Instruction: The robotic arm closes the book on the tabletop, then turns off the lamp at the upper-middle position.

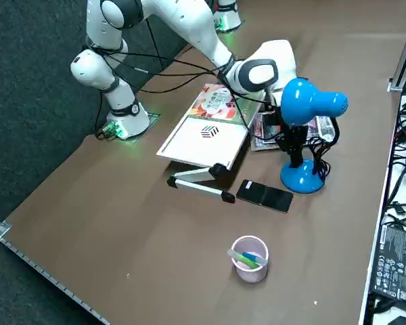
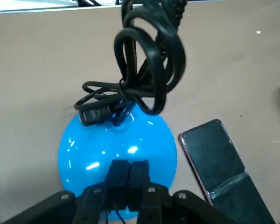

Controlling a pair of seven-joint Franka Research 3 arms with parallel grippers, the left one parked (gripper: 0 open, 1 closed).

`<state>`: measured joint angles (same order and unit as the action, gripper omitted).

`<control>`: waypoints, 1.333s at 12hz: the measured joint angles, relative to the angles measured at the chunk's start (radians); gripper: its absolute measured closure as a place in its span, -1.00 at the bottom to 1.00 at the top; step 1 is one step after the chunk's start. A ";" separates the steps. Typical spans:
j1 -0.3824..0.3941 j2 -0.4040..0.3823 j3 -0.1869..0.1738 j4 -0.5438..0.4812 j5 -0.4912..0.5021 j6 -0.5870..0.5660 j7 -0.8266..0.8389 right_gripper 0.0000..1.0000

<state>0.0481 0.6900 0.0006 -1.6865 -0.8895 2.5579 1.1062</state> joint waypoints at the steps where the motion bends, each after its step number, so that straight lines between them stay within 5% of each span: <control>1: 0.000 0.000 0.001 0.000 0.000 0.001 -0.001 0.97; 16: 0.001 0.001 0.010 -0.008 0.000 0.008 -0.003 0.97</control>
<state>0.0487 0.6906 0.0108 -1.6945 -0.8895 2.5659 1.1032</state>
